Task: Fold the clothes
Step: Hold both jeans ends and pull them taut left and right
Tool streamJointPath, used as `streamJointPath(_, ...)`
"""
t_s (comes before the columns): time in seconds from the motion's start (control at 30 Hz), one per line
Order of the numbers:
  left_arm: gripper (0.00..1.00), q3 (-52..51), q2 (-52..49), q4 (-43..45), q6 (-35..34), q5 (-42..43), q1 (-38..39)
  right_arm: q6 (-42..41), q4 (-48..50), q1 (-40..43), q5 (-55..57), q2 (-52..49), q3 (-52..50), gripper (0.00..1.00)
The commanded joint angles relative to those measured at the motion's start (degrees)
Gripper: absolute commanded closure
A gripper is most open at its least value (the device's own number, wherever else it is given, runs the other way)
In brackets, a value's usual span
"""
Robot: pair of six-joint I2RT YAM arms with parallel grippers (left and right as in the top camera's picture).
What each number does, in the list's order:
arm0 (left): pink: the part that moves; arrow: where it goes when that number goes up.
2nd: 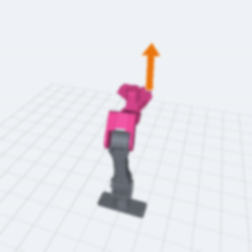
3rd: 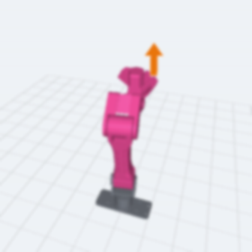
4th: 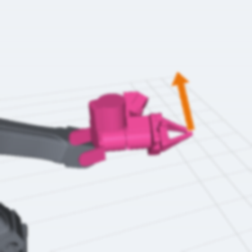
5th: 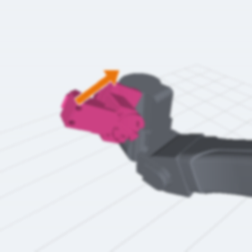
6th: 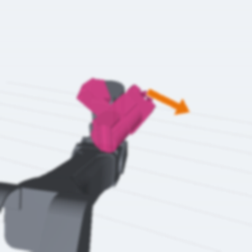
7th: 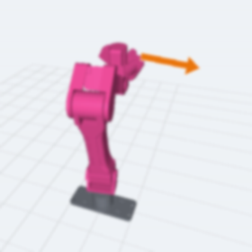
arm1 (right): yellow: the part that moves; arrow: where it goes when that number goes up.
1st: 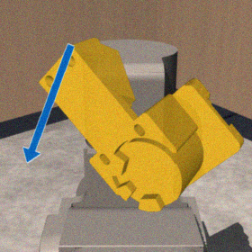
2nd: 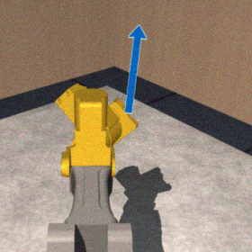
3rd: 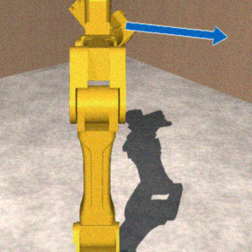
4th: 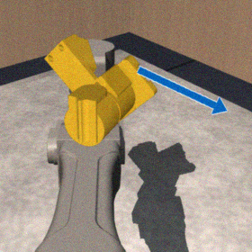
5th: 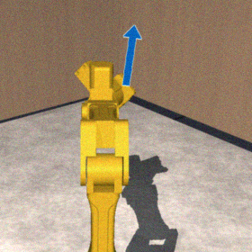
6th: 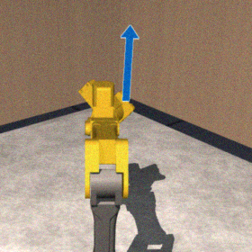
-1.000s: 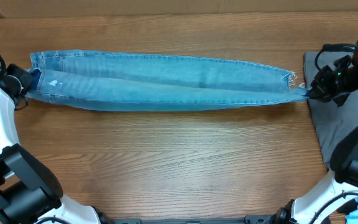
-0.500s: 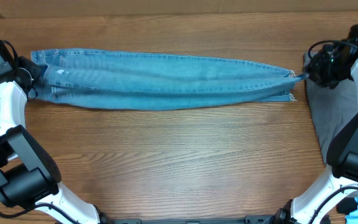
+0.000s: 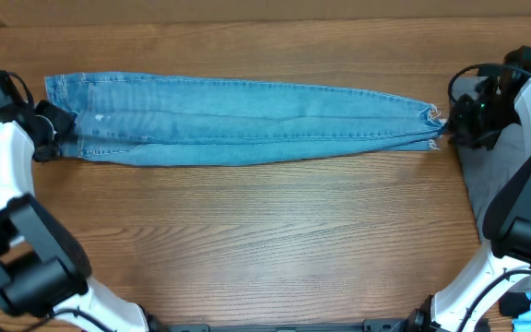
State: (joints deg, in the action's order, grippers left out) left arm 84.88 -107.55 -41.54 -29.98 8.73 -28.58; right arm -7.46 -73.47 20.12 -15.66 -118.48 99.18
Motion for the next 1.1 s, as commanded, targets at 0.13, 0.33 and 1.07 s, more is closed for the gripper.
streamJointPath(0.13,0.58,0.68,2.62,-8.74,6.69,2.49,2.23,6.32,-2.78,-4.46,0.22,-0.22,0.92,0.84)
streamJointPath(0.33,0.75,0.66,2.60,-9.07,6.69,-0.26,3.65,6.45,-3.19,-7.72,1.22,-0.22,0.92,0.82)
streamJointPath(1.07,0.47,0.72,-9.55,19.41,-6.12,20.61,4.96,6.45,-3.98,-7.67,2.10,-0.22,0.92,0.82)
